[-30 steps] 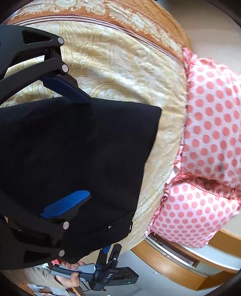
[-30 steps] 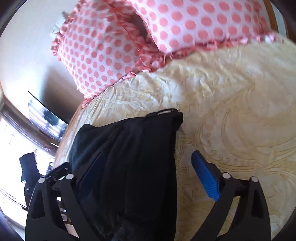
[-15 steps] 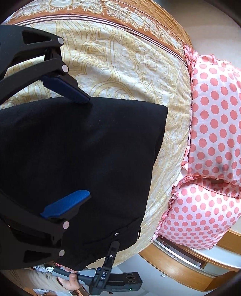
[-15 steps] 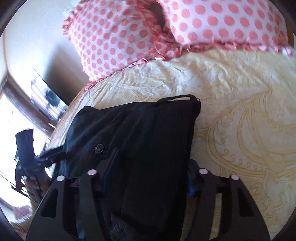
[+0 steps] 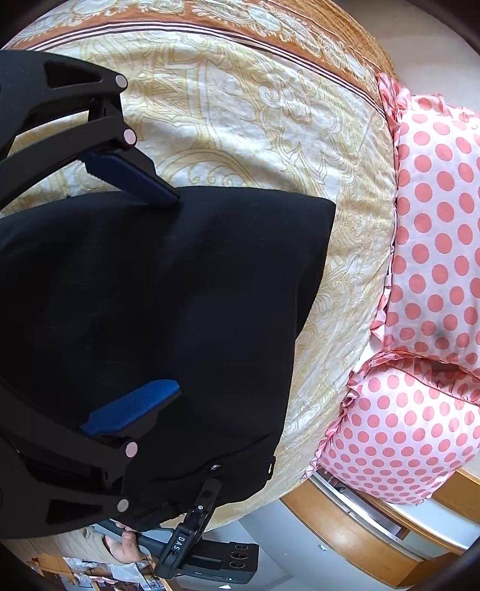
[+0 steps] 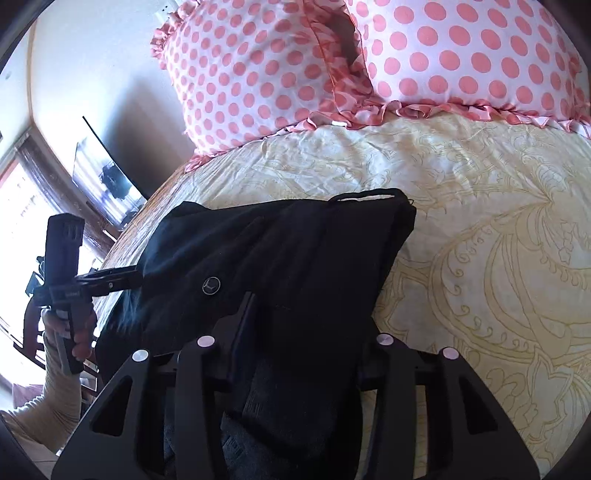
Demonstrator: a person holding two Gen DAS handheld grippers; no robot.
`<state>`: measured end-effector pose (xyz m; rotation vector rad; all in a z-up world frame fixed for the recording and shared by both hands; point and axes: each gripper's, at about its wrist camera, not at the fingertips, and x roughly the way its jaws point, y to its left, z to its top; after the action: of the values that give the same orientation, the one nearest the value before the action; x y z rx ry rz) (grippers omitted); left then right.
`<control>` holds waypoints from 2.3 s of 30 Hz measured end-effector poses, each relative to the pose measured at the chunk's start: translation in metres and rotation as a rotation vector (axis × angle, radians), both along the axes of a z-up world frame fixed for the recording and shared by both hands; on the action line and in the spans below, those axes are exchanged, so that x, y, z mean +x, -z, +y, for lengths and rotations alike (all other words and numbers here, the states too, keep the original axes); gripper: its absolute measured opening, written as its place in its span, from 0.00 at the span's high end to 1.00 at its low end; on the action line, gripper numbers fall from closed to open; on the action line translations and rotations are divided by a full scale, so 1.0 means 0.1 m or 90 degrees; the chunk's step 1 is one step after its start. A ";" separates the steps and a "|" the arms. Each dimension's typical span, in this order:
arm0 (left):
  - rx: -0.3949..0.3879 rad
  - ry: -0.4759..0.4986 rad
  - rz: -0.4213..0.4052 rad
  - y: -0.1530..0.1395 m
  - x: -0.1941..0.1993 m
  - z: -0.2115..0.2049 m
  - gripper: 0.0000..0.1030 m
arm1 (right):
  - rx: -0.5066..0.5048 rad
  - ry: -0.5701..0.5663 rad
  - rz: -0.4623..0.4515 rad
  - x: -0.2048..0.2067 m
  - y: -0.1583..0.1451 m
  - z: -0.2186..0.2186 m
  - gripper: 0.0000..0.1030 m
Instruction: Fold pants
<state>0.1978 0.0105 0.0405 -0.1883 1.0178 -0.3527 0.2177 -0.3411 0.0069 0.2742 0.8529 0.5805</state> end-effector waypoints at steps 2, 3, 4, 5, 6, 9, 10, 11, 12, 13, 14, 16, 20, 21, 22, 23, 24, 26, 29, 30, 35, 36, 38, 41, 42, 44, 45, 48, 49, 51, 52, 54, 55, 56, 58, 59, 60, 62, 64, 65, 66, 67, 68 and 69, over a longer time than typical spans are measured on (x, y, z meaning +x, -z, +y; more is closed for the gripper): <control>0.000 0.005 0.008 0.00 0.07 0.00 0.09 | 0.015 0.001 0.011 0.03 0.02 -0.02 0.55; -0.003 0.005 0.012 0.00 0.10 0.01 0.09 | 0.024 0.001 0.017 0.04 0.04 -0.04 0.53; -0.004 0.006 0.017 0.00 0.13 0.01 0.09 | 0.030 0.002 0.021 0.05 0.05 -0.05 0.52; -0.004 0.008 0.024 0.00 0.18 0.01 0.09 | 0.036 0.002 0.025 0.07 0.06 -0.05 0.49; 0.001 0.005 0.032 0.00 0.22 0.03 0.09 | 0.039 0.004 0.028 0.08 0.06 -0.06 0.49; -0.001 -0.006 0.050 0.01 0.29 0.12 0.09 | 0.060 0.008 0.035 0.08 0.09 -0.09 0.48; -0.003 -0.011 0.065 0.05 0.31 0.16 0.09 | 0.064 0.009 0.035 0.08 0.10 -0.10 0.48; -0.007 -0.011 0.061 0.04 0.30 0.18 0.10 | 0.069 0.009 0.035 0.08 0.11 -0.11 0.48; -0.009 -0.012 0.066 0.05 0.29 0.21 0.11 | 0.073 0.009 0.036 0.08 0.11 -0.12 0.47; -0.010 -0.013 0.065 0.05 0.29 0.23 0.12 | 0.078 0.009 0.037 0.09 0.12 -0.12 0.47; -0.012 -0.015 0.064 0.05 0.28 0.23 0.13 | 0.085 0.009 0.039 0.10 0.14 -0.13 0.44; -0.010 -0.019 0.057 0.05 0.30 0.22 0.16 | 0.094 0.009 0.038 0.11 0.15 -0.13 0.43; -0.007 -0.028 0.051 0.03 0.34 0.18 0.45 | 0.072 0.003 0.014 0.07 0.14 -0.09 0.47; -0.005 -0.034 0.049 0.04 0.34 0.18 0.55 | 0.066 0.000 0.005 0.05 0.13 -0.08 0.55; -0.002 -0.040 0.043 0.03 0.34 0.17 0.63 | 0.063 -0.003 -0.005 0.03 0.11 -0.08 0.59; 0.001 -0.045 0.033 0.02 0.32 0.18 0.76 | 0.064 -0.004 -0.014 0.00 0.09 -0.08 0.64; -0.006 -0.042 0.020 0.00 0.29 0.18 0.84 | 0.068 -0.005 -0.021 0.00 0.07 -0.09 0.69; -0.012 -0.037 -0.003 -0.03 0.24 0.18 0.87 | 0.073 -0.007 -0.030 -0.01 0.04 -0.08 0.72; -0.015 -0.036 -0.033 -0.09 0.18 0.18 0.89 | 0.071 -0.015 -0.044 0.00 -0.05 -0.06 0.75; -0.023 -0.038 -0.041 -0.12 0.19 0.19 0.90 | 0.069 -0.016 -0.048 0.02 -0.08 -0.06 0.75; -0.029 -0.044 -0.083 -0.28 0.35 0.18 0.91 | 0.048 -0.007 -0.074 0.26 -0.28 0.01 0.77; -0.023 -0.048 -0.093 -0.31 0.43 0.17 0.91 | 0.048 -0.003 -0.076 0.33 -0.30 0.02 0.77; -0.021 -0.061 -0.107 -0.37 0.63 0.18 0.92 | 0.045 0.013 -0.080 0.56 -0.37 0.04 0.77; -0.008 -0.082 -0.118 -0.40 0.93 0.19 0.92 | 0.029 0.037 -0.073 0.90 -0.39 0.10 0.77; 0.004 -0.088 -0.116 -0.38 1.04 0.19 0.92 | 0.024 0.044 -0.065 0.99 -0.37 0.11 0.77; 0.038 -0.092 -0.098 -0.26 1.24 0.17 0.92 | -0.015 0.061 -0.027 1.19 -0.23 0.16 0.77; 0.052 -0.092 -0.085 -0.19 1.30 0.16 0.90 | -0.037 0.068 -0.006 1.25 -0.16 0.19 0.77; 0.086 -0.103 -0.063 0.00 1.39 0.12 0.75 | -0.070 0.085 0.006 1.27 -0.08 0.22 0.71; 0.098 -0.109 -0.059 0.05 1.40 0.11 0.71 | -0.088 0.095 0.004 1.26 -0.09 0.23 0.67; 0.117 -0.119 -0.060 0.07 1.40 0.09 0.58 | -0.125 0.122 0.004 1.25 -0.10 0.25 0.41; 0.122 -0.127 -0.064 0.06 1.38 0.11 0.54 | -0.140 0.136 0.003 1.23 -0.11 0.23 0.34; 0.144 -0.153 -0.086 -0.05 1.25 0.15 0.47 | -0.171 0.182 -0.017 1.12 -0.17 0.12 0.22; 0.164 -0.165 -0.107 -0.12 1.15 0.17 0.44 | -0.177 0.202 -0.041 1.01 -0.24 0.07 0.22; 0.178 -0.172 -0.127 -0.19 1.05 0.17 0.39 | -0.188 0.219 -0.071 0.88 -0.31 0.05 0.22; 0.197 -0.167 -0.177 -0.33 0.77 0.12 0.34 | -0.207 0.218 -0.126 0.65 -0.43 0.11 0.22; 0.195 -0.151 -0.192 -0.37 0.63 0.07 0.31 | -0.198 0.184 -0.149 0.51 -0.48 0.19 0.22; 0.180 -0.126 -0.203 -0.41 0.45 -0.01 0.26 | -0.201 0.166 -0.164 0.41 -0.52 0.26 0.22; 0.147 -0.082 -0.208 -0.39 0.14 -0.18 0.22 | -0.223 0.133 -0.194 0.22 -0.54 0.45 0.22; 0.136 -0.048 -0.198 -0.29 -0.05 -0.33 0.21 | -0.244 0.085 -0.199 0.05 -0.48 0.64 0.21; 0.139 -0.036 -0.190 -0.23 -0.08 -0.40 0.21 | -0.253 0.067 -0.188 0.02 -0.44 0.71 0.21; 0.151 -0.023 -0.173 -0.13 -0.11 -0.48 0.21 | -0.265 0.050 -0.172 0.01 -0.36 0.77 0.21; 0.161 -0.011 -0.153 -0.03 -0.10 -0.55 0.21 | -0.289 0.035 -0.145 0.03 -0.25 0.85 0.21; 0.172 -0.009 -0.140 0.04 -0.09 -0.57 0.20 | -0.327 0.025 -0.117 0.08 -0.10 0.93 0.18; 0.178 -0.014 -0.129 0.13 -0.06 -0.59 0.17 | -0.340 0.024 -0.118 0.10 -0.03 0.97 0.16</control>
<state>0.1921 -0.0484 0.0272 0.0876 0.8530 -0.2015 0.2273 -0.2441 0.0103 -0.2459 0.7893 0.3202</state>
